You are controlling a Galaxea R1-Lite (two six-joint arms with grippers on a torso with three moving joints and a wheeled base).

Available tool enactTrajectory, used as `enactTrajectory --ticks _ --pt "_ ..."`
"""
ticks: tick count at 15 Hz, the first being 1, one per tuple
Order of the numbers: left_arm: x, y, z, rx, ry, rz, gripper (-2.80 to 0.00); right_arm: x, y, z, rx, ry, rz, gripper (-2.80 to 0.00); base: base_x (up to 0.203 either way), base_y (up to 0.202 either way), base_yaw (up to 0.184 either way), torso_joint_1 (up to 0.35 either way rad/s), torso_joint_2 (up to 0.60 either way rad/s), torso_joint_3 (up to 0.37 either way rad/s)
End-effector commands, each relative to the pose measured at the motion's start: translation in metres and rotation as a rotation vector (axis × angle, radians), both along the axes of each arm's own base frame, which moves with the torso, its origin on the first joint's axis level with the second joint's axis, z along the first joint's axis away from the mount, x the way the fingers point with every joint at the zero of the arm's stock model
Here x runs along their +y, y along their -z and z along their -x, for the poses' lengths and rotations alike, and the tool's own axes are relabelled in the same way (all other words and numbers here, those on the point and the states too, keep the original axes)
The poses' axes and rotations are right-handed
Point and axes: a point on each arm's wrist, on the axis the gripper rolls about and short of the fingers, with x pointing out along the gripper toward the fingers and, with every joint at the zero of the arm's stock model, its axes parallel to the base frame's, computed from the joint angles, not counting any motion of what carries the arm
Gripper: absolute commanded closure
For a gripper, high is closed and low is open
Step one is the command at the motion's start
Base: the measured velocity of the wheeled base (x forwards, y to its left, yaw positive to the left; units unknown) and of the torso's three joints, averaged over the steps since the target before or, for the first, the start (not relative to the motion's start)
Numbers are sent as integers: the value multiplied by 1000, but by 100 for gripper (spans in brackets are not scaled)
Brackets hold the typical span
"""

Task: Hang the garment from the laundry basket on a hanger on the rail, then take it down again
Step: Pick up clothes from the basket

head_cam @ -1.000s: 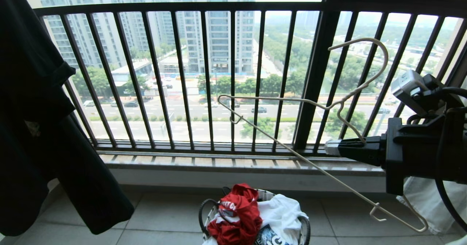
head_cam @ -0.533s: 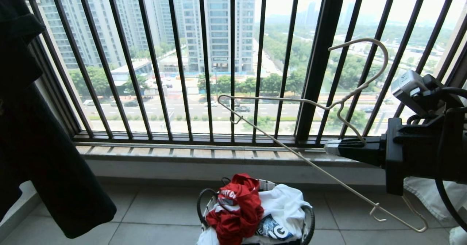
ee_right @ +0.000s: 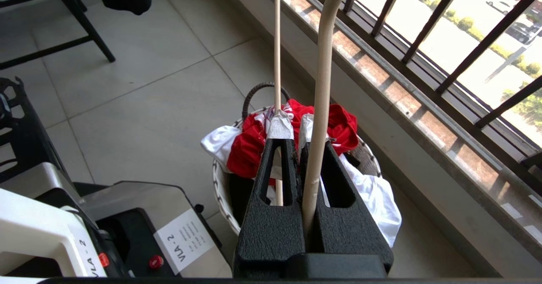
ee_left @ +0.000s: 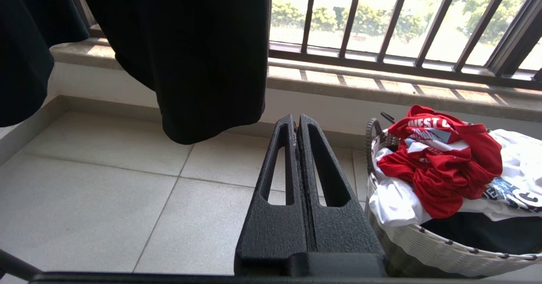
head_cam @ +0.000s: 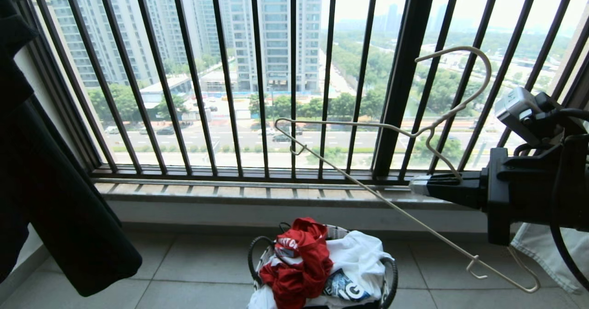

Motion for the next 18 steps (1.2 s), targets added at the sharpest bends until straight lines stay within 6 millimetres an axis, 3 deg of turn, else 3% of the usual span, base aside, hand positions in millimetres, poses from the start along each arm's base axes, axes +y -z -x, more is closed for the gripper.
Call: enactTrajectory --ticks 1,18 --pt "0 0 0 1 -1 1 0 0 -1 0 -3 -3 -1 0 0 0 0 0 0 0" --pt "0 0 0 2 -1 -4 0 -9 -4 -3 -20 44 -3 0 0 0 0 0 0 0"
